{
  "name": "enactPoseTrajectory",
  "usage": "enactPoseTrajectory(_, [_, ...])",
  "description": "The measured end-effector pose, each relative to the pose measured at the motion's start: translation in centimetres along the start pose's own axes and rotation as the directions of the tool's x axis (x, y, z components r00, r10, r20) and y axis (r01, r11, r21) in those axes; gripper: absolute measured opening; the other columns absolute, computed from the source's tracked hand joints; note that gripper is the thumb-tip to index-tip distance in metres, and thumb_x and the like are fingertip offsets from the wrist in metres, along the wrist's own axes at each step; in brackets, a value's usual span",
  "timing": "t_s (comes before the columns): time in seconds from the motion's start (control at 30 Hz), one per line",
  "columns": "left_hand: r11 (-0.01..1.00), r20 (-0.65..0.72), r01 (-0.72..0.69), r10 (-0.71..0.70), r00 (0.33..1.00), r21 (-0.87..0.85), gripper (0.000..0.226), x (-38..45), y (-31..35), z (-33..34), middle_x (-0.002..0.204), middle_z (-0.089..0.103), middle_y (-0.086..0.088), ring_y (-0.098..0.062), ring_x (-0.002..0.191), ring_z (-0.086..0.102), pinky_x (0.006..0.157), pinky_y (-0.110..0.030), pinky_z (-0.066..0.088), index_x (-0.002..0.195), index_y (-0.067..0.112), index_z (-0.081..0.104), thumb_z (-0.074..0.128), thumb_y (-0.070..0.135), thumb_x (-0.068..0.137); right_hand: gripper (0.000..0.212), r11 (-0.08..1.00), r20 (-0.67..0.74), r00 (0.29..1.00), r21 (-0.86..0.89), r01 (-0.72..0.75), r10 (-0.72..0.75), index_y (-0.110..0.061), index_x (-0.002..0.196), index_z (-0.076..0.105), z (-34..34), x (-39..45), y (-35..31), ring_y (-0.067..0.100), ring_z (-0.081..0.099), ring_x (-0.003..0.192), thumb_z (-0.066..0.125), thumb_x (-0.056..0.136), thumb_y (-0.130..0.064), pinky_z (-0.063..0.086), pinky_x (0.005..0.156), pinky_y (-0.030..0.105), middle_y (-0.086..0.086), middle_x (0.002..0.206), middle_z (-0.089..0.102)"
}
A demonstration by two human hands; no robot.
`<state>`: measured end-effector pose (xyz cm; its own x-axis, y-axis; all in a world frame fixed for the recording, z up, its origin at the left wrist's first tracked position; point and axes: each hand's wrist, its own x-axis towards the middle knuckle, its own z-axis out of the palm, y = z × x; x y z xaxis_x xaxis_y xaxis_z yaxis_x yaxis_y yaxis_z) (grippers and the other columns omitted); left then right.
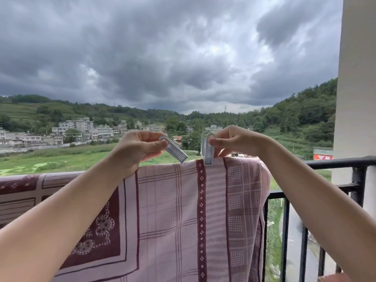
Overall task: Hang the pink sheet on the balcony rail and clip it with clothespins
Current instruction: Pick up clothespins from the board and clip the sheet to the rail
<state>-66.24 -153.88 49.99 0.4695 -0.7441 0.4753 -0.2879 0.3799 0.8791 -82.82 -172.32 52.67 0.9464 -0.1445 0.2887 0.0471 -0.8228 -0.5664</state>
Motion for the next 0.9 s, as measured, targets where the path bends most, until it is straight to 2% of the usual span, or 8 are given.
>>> enactPoseTrajectory(0.2, [1.0, -0.014, -0.008, 0.008, 1.0, -0.015, 0.018, 0.0, 0.0, 0.1, 0.061, 0.069, 0.005, -0.014, 0.075, 0.061, 0.062, -0.013, 0.054, 0.075, 0.011, 0.061, 0.059, -0.006, 0.073, 0.084, 0.999, -0.018, 1.0, 0.027, 0.022, -0.022, 0.01, 0.085, 0.059, 0.1, 0.3, 0.2, 0.005, 0.065, 0.072, 0.063, 0.052, -0.067, 0.054, 0.071, 0.02, -0.001, 0.078, 0.067])
enactPoseTrajectory(0.3, [1.0, -0.015, -0.009, 0.009, 1.0, -0.016, 0.018, 0.0, -0.1, 0.1, 0.065, 0.07, 0.003, -0.015, 0.075, 0.061, 0.062, -0.013, 0.054, 0.075, 0.011, 0.061, 0.059, -0.007, 0.073, 0.033, 0.994, -0.039, 0.998, 0.1, 0.043, -0.039, -0.014, 0.067, 0.064, 0.4, 0.3, 0.6, -0.001, 0.061, 0.064, 0.062, 0.068, -0.047, 0.053, 0.067, 0.019, -0.012, 0.062, 0.066])
enactPoseTrajectory(0.37, [1.0, -0.012, -0.009, 0.009, 1.0, -0.01, 0.018, 0.0, -0.1, 0.0, 0.067, 0.07, 0.002, -0.012, 0.073, 0.062, 0.062, -0.013, 0.054, 0.075, 0.011, 0.061, 0.059, -0.006, 0.073, 0.01, 0.974, -0.074, 0.994, 0.207, 0.09, -0.076, -0.019, 0.07, 0.063, 0.6, 0.3, 0.6, -0.002, 0.06, 0.059, 0.062, 0.071, -0.03, 0.054, 0.062, 0.018, -0.014, 0.057, 0.065])
enactPoseTrajectory(0.47, [1.0, -0.005, -0.011, 0.011, 1.0, 0.005, 0.017, 0.0, 0.0, 0.0, 0.057, 0.071, 0.007, -0.005, 0.061, 0.066, 0.063, -0.013, 0.054, 0.076, 0.012, 0.062, 0.06, -0.005, 0.073, 0.038, 0.938, -0.117, 0.989, 0.322, 0.126, -0.093, -0.011, 0.087, 0.059, 0.4, 0.5, 0.1, 0.002, 0.062, 0.06, 0.078, 0.057, -0.023, 0.055, 0.054, 0.018, -0.01, 0.066, 0.067])
enactPoseTrajectory(0.57, [1.0, -0.001, -0.013, 0.013, 1.0, 0.016, 0.016, 0.0, -0.1, -0.1, 0.072, 0.07, 0.0, -0.003, 0.057, 0.067, 0.063, -0.012, 0.055, 0.078, 0.012, 0.061, 0.061, -0.004, 0.073, 0.016, 0.985, -0.096, 0.994, 0.163, 0.064, -0.049, -0.009, 0.086, 0.06, -0.1, 0.3, -1.6, 0.002, 0.06, 0.058, 0.064, 0.071, -0.006, 0.053, 0.051, 0.016, -0.004, 0.07, 0.063])
enactPoseTrajectory(0.63, [1.0, 0.002, -0.019, 0.019, 1.0, 0.019, 0.017, 0.0, -0.2, -0.1, 0.08, 0.067, -0.003, -0.002, 0.058, 0.067, 0.064, -0.013, 0.054, 0.08, 0.012, 0.061, 0.061, -0.004, 0.073, 0.013, 1.0, -0.088, 0.996, 0.019, 0.023, -0.021, -0.011, 0.087, 0.061, -0.6, 0.2, -2.8, 0.003, 0.058, 0.06, 0.058, 0.079, 0.0, 0.052, 0.052, 0.015, 0.0, 0.075, 0.061])
enactPoseTrajectory(0.77, [0.999, 0.015, -0.033, 0.033, 0.999, 0.026, 0.017, 0.0, -0.3, -0.2, 0.06, 0.072, 0.007, -0.002, 0.058, 0.067, 0.064, -0.013, 0.054, 0.076, 0.014, 0.062, 0.061, -0.003, 0.072, 0.008, 0.989, -0.008, 1.0, -0.148, -0.012, 0.011, -0.017, 0.082, 0.065, -1.1, 0.3, -4.3, -0.001, 0.058, 0.056, 0.061, 0.079, -0.01, 0.049, 0.05, 0.013, -0.013, 0.058, 0.065])
enactPoseTrajectory(0.9, [0.999, 0.012, -0.047, 0.046, 0.999, 0.026, 0.019, 0.1, -0.4, -0.2, 0.057, 0.071, 0.01, -0.003, 0.059, 0.066, 0.063, -0.012, 0.054, 0.074, 0.015, 0.062, 0.062, -0.005, 0.071, 0.007, 0.988, -0.003, 1.0, -0.151, -0.017, 0.017, -0.016, 0.082, 0.066, -1.3, 0.2, -4.2, -0.003, 0.055, 0.051, 0.06, 0.08, -0.013, 0.048, 0.049, 0.012, -0.017, 0.048, 0.061])
